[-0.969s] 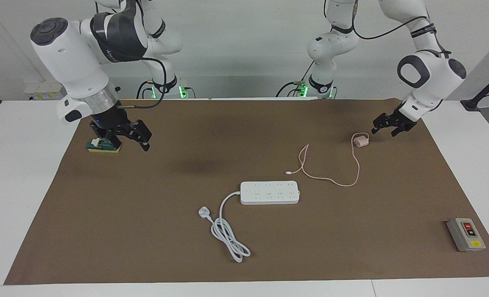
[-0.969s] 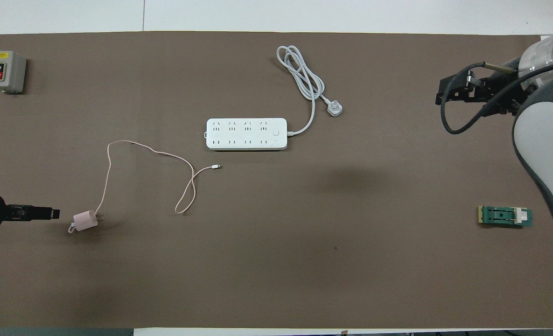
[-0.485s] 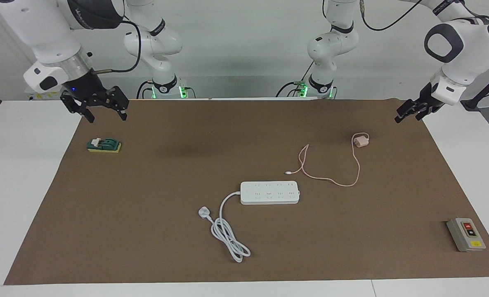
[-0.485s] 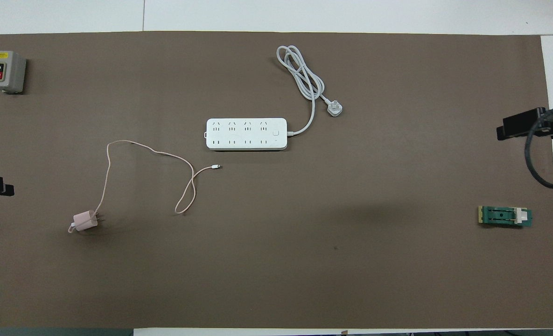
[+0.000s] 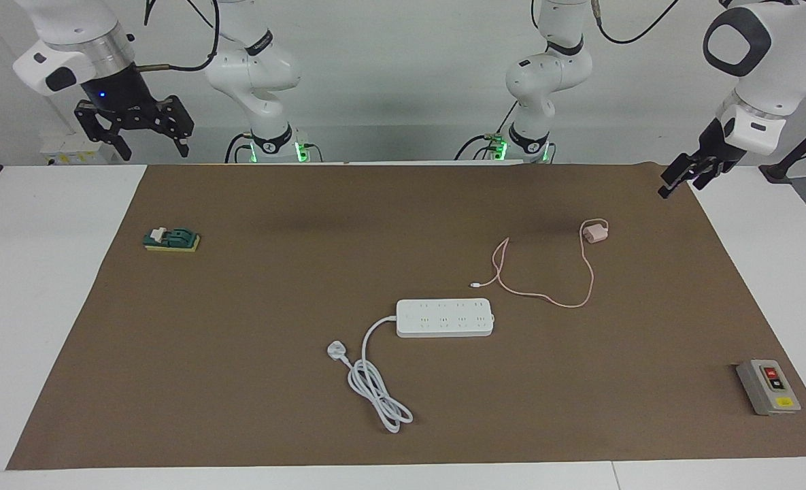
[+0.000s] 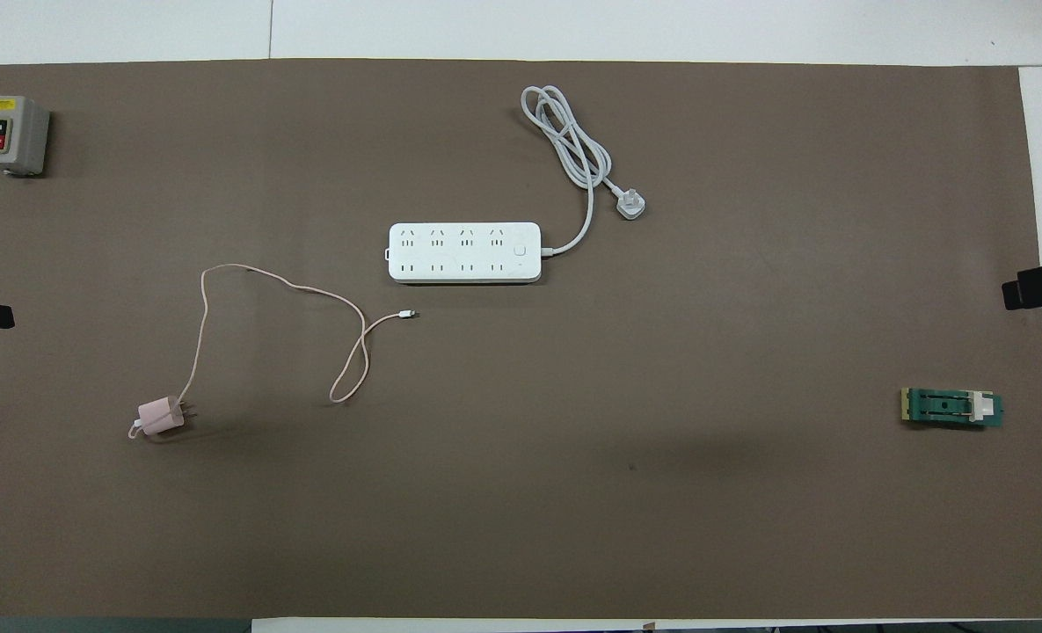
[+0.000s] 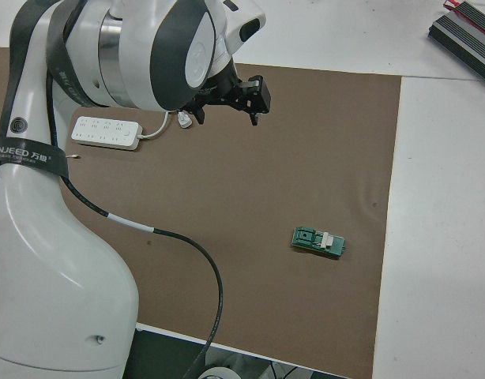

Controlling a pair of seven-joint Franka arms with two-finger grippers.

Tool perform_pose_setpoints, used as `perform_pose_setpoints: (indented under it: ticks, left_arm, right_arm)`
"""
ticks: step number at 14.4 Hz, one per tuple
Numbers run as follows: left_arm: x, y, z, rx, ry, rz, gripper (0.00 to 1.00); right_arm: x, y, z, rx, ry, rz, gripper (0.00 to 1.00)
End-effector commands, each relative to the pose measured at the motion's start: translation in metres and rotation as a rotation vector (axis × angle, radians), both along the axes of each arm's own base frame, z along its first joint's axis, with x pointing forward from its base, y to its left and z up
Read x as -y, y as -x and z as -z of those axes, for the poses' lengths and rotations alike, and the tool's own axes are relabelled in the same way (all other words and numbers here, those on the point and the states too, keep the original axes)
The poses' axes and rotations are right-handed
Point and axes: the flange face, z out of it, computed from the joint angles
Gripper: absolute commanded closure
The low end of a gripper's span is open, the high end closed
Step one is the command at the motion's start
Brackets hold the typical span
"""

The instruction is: Unplug charger and place it aside

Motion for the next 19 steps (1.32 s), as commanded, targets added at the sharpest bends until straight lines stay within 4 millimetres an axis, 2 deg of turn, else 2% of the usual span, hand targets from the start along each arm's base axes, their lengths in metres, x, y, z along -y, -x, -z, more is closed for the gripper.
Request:
perform_pose_setpoints:
  ticks: [1, 4, 6, 7, 8, 9, 12, 16, 19]
  left_arm:
    - [0.021, -0.007, -0.031, 0.021, -0.038, 0.031, 0.0]
    - [0.03, -0.006, -0.039, 0.035, -0.042, 0.043, 0.0]
    - [0.05, -0.006, -0.034, -0.018, -0.056, 0.094, 0.0]
    - [0.057, -0.006, -0.04, -0.031, -0.075, 0.115, 0.0]
    - [0.058, -0.012, -0.032, -0.061, -0.069, 0.121, 0.0]
    - [0.07, -0.017, -0.038, -0.052, -0.067, 0.144, 0.0]
    - [0.086, -0.032, -0.043, -0.073, -0.057, 0.181, 0.0]
    - [0.114, -0.036, -0.04, -0.054, -0.059, 0.246, 0.0]
    - [0.133, -0.038, -0.03, -0.089, -0.057, 0.284, 0.0]
  right_arm:
    - [0.014, 0.009, 0.004, -0.03, 0.011, -0.002, 0.0]
    - [0.013, 0.013, 0.007, -0.037, 0.012, 0.0, 0.0]
    - [0.013, 0.013, 0.007, -0.037, 0.012, 0.003, 0.0]
    - [0.013, 0.013, 0.008, -0.038, 0.012, 0.003, 0.0]
    - [0.013, 0.013, 0.008, -0.038, 0.012, 0.004, 0.0]
    - [0.013, 0.013, 0.008, -0.038, 0.015, 0.005, 0.0]
    - [0.013, 0.014, 0.009, -0.04, 0.015, 0.005, 0.0]
    - [0.013, 0.013, 0.009, -0.038, 0.015, 0.005, 0.0]
    - [0.014, 0.016, 0.007, -0.036, 0.021, 0.005, 0.0]
